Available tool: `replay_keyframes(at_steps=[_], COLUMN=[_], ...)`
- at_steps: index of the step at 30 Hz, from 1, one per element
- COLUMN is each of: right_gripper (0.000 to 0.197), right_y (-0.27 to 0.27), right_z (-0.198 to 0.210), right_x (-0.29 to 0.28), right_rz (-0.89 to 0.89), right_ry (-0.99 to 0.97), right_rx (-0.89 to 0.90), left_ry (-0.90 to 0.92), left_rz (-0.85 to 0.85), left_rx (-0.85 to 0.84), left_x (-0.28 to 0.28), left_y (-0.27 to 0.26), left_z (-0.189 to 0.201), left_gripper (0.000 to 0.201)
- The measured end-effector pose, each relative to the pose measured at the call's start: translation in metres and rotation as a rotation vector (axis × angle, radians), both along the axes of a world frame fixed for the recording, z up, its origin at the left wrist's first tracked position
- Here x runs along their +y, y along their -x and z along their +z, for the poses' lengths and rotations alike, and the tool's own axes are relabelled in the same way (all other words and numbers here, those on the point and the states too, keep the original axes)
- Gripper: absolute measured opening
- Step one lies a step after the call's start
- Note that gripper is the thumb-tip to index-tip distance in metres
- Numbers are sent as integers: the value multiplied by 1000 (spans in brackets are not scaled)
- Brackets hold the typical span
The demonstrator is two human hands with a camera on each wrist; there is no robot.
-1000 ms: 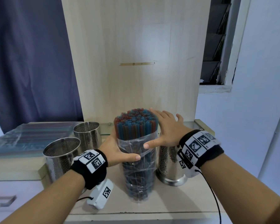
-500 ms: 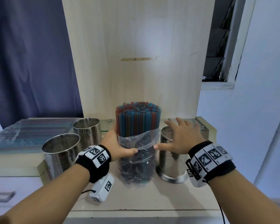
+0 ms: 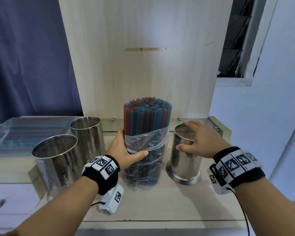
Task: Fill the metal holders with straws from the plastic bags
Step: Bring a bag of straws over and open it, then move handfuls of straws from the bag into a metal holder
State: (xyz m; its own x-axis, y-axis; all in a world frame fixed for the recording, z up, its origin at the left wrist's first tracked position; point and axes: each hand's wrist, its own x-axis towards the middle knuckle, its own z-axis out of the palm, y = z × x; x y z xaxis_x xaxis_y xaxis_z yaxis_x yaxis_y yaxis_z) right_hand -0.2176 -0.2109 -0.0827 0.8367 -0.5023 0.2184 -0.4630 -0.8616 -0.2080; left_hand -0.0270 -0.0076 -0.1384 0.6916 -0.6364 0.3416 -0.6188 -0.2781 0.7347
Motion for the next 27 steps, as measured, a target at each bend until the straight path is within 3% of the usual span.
replay_keyframes(at_steps=[8,12,15,20,24,27], right_gripper=[98,98,109,106,111,103], right_y=[1,4,9,9,-5,-22], right_z=[-3,-4,-3,1,10,13], right_x=[0,1,1,11,29,37], right_rz=[-9,-16,-53,-136,-35,83], right_ry=[-1,-5,-18,100,77,-214], right_rx=[-29,-47,-24,88,-119,-352], left_ry=[-75,-64,-24,-13,-16,35], left_rz=[37,38,33,9,15,30], left_rx=[-129,-171,-180,-166,-143,-149], left_x=[-8,-18,-23,-21,-19,-19], left_y=[2,13,20,21,24,23], left_z=[-5,-9,-13,-13,-10,-11], left_gripper=[81,96,100,113,122,118])
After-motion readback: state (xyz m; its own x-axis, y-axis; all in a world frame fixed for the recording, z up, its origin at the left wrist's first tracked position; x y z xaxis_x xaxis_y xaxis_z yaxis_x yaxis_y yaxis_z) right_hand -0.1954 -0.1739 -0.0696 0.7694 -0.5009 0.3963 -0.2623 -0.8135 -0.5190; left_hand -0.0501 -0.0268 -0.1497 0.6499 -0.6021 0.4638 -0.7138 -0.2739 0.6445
